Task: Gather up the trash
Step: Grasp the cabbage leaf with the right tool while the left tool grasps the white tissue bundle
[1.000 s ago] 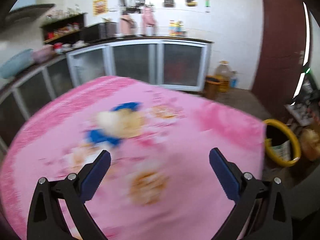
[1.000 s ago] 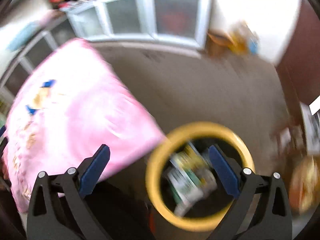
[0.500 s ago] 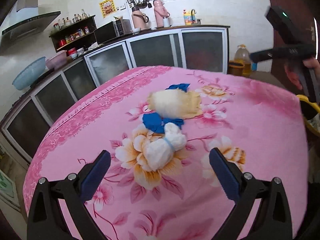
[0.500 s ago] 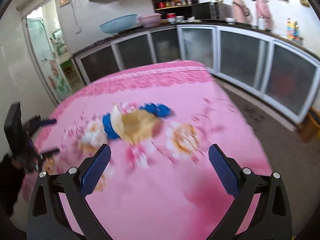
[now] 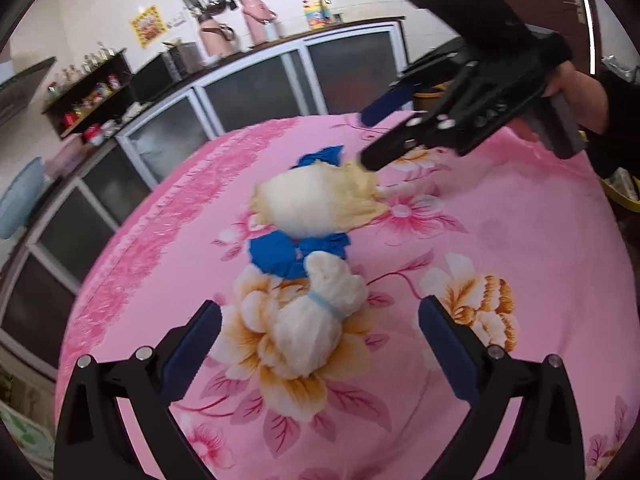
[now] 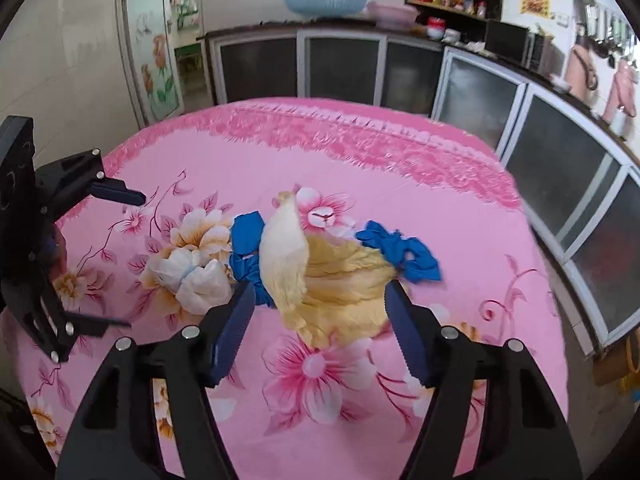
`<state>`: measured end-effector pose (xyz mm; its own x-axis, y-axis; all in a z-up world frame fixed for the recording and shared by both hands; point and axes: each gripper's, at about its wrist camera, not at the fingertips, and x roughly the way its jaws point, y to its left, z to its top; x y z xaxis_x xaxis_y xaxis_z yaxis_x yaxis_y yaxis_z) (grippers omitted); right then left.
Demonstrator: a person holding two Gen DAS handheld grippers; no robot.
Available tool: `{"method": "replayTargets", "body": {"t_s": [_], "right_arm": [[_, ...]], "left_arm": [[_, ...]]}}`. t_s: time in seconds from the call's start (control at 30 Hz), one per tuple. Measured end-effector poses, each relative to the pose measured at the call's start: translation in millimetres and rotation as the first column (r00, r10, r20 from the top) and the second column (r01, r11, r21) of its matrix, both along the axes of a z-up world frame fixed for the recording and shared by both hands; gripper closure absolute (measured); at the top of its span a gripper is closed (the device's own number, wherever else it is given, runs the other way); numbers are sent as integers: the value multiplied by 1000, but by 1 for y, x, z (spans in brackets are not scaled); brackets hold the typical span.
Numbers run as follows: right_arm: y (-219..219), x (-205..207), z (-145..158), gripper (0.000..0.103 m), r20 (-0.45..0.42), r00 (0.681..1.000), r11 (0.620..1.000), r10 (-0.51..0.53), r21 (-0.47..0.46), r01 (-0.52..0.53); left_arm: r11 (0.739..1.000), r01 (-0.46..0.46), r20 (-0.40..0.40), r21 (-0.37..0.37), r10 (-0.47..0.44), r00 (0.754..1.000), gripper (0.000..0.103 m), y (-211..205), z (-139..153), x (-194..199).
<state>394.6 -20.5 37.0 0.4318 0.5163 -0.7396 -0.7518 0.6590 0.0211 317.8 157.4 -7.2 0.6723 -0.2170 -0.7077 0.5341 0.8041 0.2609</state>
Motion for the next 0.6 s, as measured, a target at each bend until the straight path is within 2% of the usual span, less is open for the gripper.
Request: {"method": "replayTargets", "body": {"t_s": [0.13, 0.33, 0.4, 0.47, 0.5, 0.57, 0.6], "right_arm": [[10, 12, -9, 40, -29, 1000, 1000, -11, -28, 10], [23, 26, -22, 44, -71, 997, 998, -29, -58, 25], [26, 28, -23, 44, -96, 995, 999, -17, -40, 13], [31, 28, -25, 44, -72, 997, 998, -26, -64, 21], [32, 28, -24, 44, -72, 997, 998, -20, -57, 16], [29, 25, -16, 40, -137, 990, 999, 40, 30, -36], [29, 23, -13, 38, -123, 991, 998, 49, 35, -45]], "left_arm": [[1000, 7, -32, 12, -7, 999, 8, -4, -8, 16], [999, 20, -116, -40, -24, 993, 8, -9, -14, 40], [998, 20, -179, -62, -31, 983, 8, -11, -21, 49], [998, 16, -192, -60, -27, 981, 8, -13, -26, 53], [998, 17, -197, -57, -28, 980, 8, -14, -29, 55], [998, 17, -214, -59, -29, 977, 8, -17, -32, 56], [998, 23, -215, -66, -37, 976, 8, -17, -32, 55]]}}
